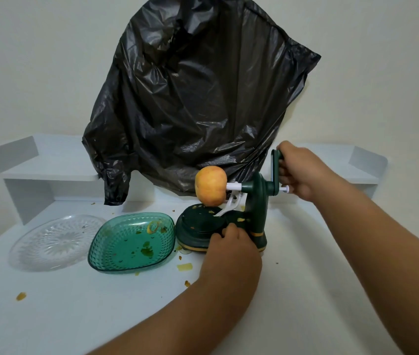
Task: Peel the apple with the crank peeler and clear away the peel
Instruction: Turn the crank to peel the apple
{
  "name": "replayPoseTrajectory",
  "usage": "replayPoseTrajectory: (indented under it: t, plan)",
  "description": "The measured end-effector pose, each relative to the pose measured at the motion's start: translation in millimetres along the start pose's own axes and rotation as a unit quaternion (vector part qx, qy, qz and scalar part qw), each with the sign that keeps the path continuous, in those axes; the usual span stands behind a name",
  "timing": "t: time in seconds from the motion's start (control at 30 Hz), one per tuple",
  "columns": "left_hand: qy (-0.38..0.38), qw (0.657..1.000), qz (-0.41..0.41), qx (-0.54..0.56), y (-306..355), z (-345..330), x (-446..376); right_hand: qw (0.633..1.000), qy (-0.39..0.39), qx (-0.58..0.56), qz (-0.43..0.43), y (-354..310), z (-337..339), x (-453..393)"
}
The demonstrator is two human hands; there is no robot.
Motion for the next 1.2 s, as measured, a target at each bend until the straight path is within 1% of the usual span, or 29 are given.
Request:
replayPoseTrajectory:
  t: [0.1, 0.17, 0.3, 0.4, 0.5, 0.63, 0.8, 0.93, 1.07, 1.2]
  plan:
    - [0.001, 1.000, -0.002, -0.003, 1, 1, 0, 0.999, -0.007, -0.002, -0.040, 27, -2, -13]
    - [0.003, 1.000, -0.002, 0.005, 1, 2, 1, 0.997, -0.032, -0.001, -0.066, 53, -7, -13]
    - [0.008, 1.000, -0.002, 0.003, 2, 2, 1, 0.988, -0.067, 0.022, -0.139, 93, -12, 12]
    - [0.004, 1.000, 0.001, 0.005, 3, 1, 1, 0.984, -0.069, 0.045, -0.156, 97, -11, 40]
    - [0.001, 1.000, 0.006, 0.004, 3, 2, 2, 0.986, -0.067, 0.081, -0.129, 90, -8, 64]
    - [0.000, 1.000, 0.015, 0.005, 4, 3, 3, 0.994, -0.053, 0.053, -0.081, 70, -9, 83]
    - [-0.002, 1.000, 0.015, 0.006, 3, 4, 2, 1.000, 0.014, 0.016, -0.001, 29, -2, 77]
    - [-0.002, 1.000, 0.012, 0.003, 2, 3, 2, 0.998, 0.043, 0.005, 0.045, 3, 2, 56]
    - [-0.002, 1.000, 0.006, -0.005, 3, 2, 2, 0.997, 0.050, 0.012, 0.059, -8, 5, 28]
    - [0.006, 1.000, 0.004, 0.002, 3, 2, 2, 0.998, 0.042, -0.007, 0.043, -2, 6, 1]
Point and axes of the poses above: each hand's wrist, its own x-axis away from the middle knuckle, its own z-axis out of the back of the hand, y = z × x, the point moved 4 cm from there along -x, towards the middle knuckle, and after that the axes turned 13 degrees about -y, right-handed, at the moved point
